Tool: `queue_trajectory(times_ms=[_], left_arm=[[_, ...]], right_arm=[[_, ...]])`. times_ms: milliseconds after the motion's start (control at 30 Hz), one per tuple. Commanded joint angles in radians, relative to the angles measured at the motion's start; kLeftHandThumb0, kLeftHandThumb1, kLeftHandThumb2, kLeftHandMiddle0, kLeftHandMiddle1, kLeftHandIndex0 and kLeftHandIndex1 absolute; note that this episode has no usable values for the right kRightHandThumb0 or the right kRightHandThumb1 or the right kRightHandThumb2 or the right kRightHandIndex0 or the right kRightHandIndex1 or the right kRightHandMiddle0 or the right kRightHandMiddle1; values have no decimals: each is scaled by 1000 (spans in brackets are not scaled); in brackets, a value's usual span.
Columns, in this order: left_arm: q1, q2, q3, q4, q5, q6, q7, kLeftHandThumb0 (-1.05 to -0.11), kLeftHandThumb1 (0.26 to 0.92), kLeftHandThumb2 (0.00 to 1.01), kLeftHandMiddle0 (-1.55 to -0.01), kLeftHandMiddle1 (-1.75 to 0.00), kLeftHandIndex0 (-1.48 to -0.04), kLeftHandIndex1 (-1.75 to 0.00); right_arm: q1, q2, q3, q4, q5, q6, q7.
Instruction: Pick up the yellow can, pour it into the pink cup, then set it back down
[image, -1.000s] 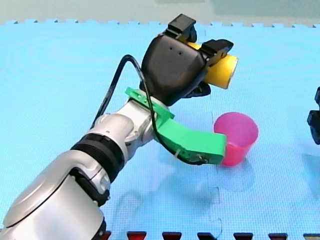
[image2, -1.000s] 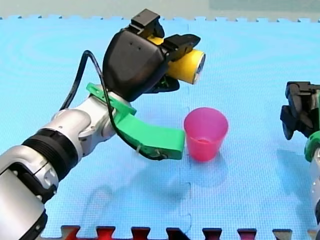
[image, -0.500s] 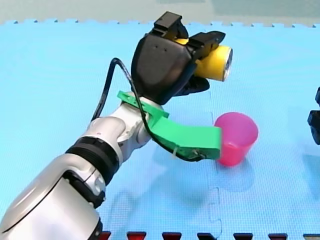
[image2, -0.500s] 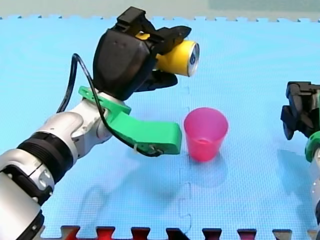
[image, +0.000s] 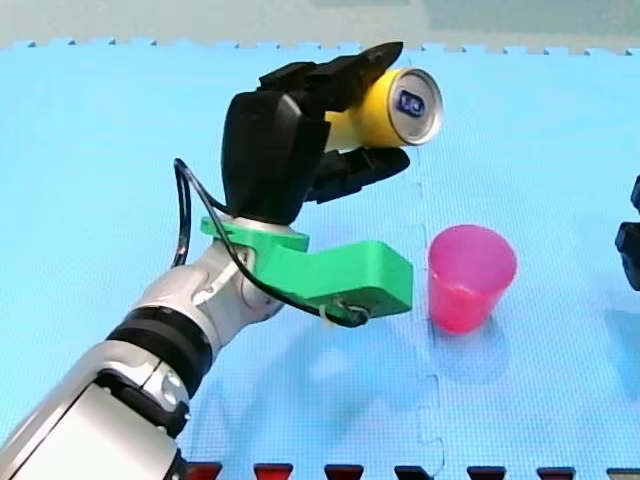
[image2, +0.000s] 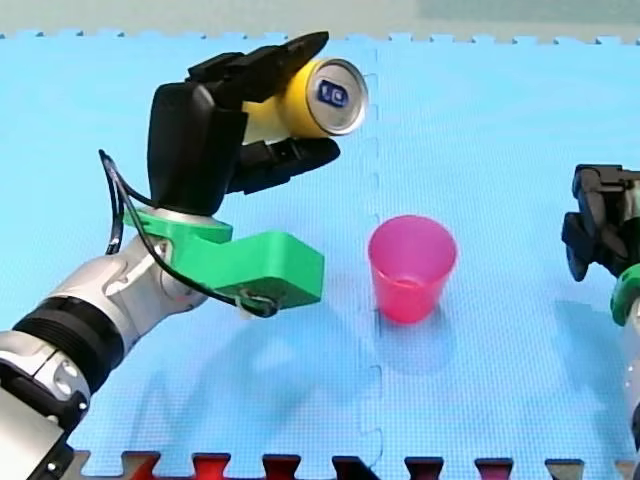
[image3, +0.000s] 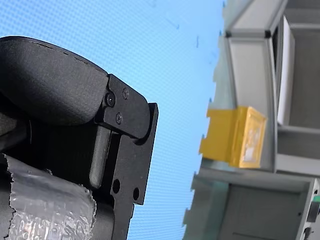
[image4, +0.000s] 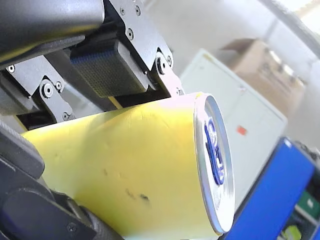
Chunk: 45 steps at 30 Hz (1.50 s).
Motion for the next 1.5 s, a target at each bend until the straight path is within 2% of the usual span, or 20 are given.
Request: queue_trajectory(times_ms=[0,133,200,267,333,433,767,867,1033,1133,1333,1467], left_arm=[[35,-13,62,-10,-83,-54,-86,-456,773,1,-1284,-49,-1218,-11],[72,-26,106,0,-142,-107,-168,-433,775,1,-1300,-40,-1223,-8],[94,-40,154,1,-217,-145,-268,-423,776,1,-1301,-33,-1223,-6],[119,-87,252,-13,-413,-164,-507,-419,780,3,-1301,-28,-1214,-2],[135,-126,332,-41,-588,-140,-716,-414,784,4,-1303,-25,-1206,0],[148,-138,378,-59,-677,-112,-822,-400,788,4,-1313,-25,-1200,0],[203,-108,423,-88,-725,-55,-905,-378,797,3,-1335,-20,-1201,0],[215,-109,447,-94,-746,-40,-924,-373,800,3,-1336,-17,-1199,0],[241,-117,474,-106,-727,-4,-887,-364,804,3,-1330,-10,-1193,0],[257,-111,486,-76,-692,-10,-877,-350,807,3,-1329,-7,-1196,-2],[257,-84,522,-13,-666,16,-888,-348,812,3,-1326,-3,-1198,-2],[256,-78,551,11,-665,-20,-916,-351,814,2,-1320,0,-1199,-1]], right_arm=[[3,-6,-3,-1,5,1,0],[3,-7,-2,-2,3,0,-1],[3,-8,-2,-2,3,1,0],[3,-9,-2,-2,3,2,1],[3,-10,-2,-2,2,2,1],[3,-11,-2,-3,1,2,0],[2,-15,0,-4,1,3,0],[2,-17,-2,-3,4,5,4],[3,-20,-4,-3,5,6,7],[5,-22,-5,-5,6,3,9],[9,-31,-5,-10,7,-1,11],[11,-35,-5,-12,7,-1,13]])
